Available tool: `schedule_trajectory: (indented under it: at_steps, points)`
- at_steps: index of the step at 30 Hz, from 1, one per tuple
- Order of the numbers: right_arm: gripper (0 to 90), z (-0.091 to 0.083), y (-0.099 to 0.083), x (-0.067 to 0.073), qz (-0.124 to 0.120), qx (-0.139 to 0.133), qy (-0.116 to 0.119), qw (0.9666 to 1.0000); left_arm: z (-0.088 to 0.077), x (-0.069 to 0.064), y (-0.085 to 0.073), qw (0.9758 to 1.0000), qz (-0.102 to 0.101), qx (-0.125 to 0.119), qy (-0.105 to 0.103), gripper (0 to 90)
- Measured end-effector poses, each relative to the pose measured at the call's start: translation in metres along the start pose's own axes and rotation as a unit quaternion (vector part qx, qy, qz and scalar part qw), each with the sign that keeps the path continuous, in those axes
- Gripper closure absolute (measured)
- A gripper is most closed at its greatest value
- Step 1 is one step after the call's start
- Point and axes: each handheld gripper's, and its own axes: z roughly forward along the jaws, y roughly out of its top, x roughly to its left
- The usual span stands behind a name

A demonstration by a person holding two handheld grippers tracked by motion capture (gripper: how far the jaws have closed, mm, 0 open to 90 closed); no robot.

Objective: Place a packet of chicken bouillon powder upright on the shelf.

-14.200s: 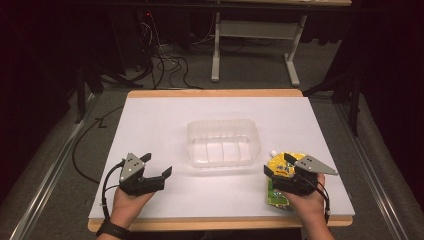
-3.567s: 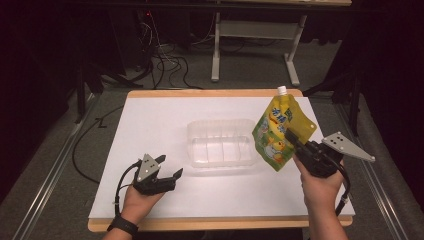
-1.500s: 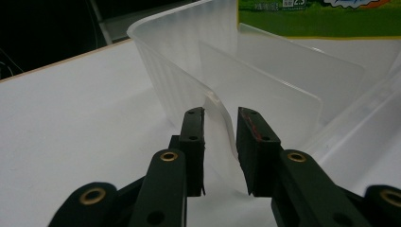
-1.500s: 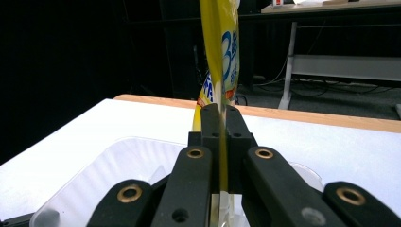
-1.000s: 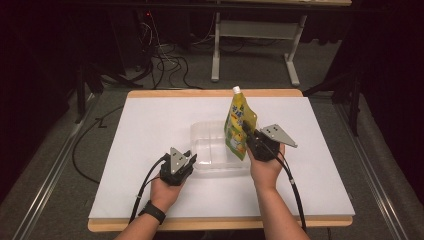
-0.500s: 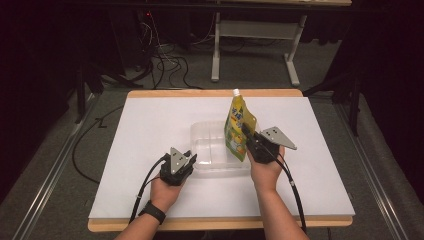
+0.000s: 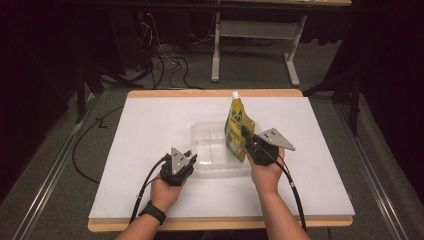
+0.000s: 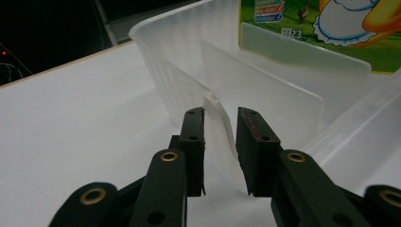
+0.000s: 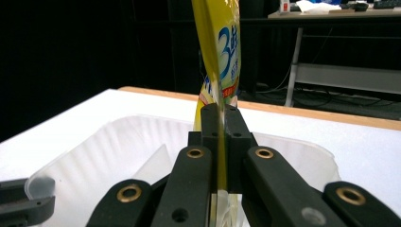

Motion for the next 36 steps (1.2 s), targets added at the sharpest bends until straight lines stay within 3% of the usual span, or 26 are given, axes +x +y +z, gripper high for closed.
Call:
schedule_trajectory:
  at_steps: [16, 26, 36]
  points:
    - [90.0, 0.000, -0.012, 0.005, -0.016, 0.017, 0.003, 0.9997, 0.000, -0.001, 0.000, 1.0000, 0.006, 0.000, 0.004, 72.7]
    - [87.6, 0.000, -0.011, 0.003, -0.013, 0.026, 0.009, 0.9995, 0.001, -0.001, 0.000, 1.0000, 0.005, 0.005, -0.003, 67.5]
    - [69.9, 0.002, -0.011, 0.004, -0.011, 0.040, 0.026, 0.9988, 0.002, 0.004, 0.000, 0.9997, -0.018, 0.003, -0.016, 52.7]
